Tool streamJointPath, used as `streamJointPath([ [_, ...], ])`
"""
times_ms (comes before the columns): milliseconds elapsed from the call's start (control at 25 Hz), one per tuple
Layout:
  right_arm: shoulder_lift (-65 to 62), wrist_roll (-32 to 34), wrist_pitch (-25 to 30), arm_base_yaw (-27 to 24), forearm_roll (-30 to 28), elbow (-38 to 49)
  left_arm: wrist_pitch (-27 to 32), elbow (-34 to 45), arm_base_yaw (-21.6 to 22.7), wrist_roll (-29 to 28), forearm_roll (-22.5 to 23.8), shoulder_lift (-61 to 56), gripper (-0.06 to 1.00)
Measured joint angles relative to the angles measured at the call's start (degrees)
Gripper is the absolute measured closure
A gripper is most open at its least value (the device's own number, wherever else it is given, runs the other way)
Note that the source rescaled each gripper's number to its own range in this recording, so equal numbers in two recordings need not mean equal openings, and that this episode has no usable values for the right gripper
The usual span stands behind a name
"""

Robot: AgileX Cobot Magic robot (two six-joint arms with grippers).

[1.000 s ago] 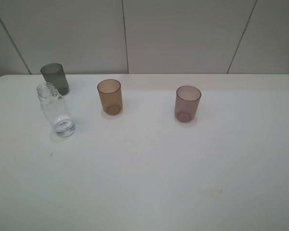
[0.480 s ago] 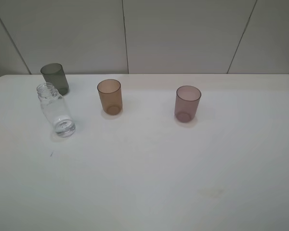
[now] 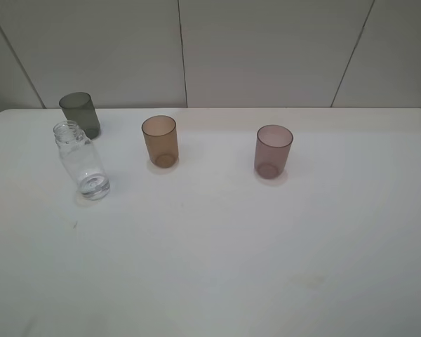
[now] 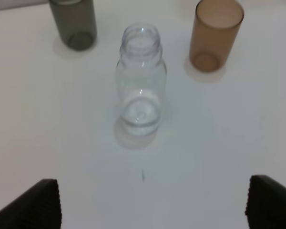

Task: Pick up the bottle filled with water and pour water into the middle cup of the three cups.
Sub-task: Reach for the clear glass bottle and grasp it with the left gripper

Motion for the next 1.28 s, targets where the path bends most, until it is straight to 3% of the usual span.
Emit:
streamJointPath([
  [160,0.0,0.0,0.0,0.0,0.0,0.0,-11.37,2.53,0.0,0.0,-1.24,6.93,-0.04],
  [440,0.0,0.0,0.0,0.0,0.0,0.0,-41.18,17.34,0.0,0.0,-3.86,20.57,-0.04],
  [640,0.0,0.0,0.0,0.0,0.0,0.0,-58.07,19.65,-2.96,-0.41,-2.74,31.25,-0.04],
  [800,0.0,0.0,0.0,0.0,0.0,0.0,-67.1,19.65,-6.87,1.55,1.0,40.34,-0.04],
  [1000,0.0,0.0,0.0,0.0,0.0,0.0,-75.91,20.39,-7.92,2.08,1.18,50.31,-0.04],
  [1280,0.0,0.0,0.0,0.0,0.0,0.0,-97.53,24.21,-7.99,0.22,0.86,61.24,-0.04],
])
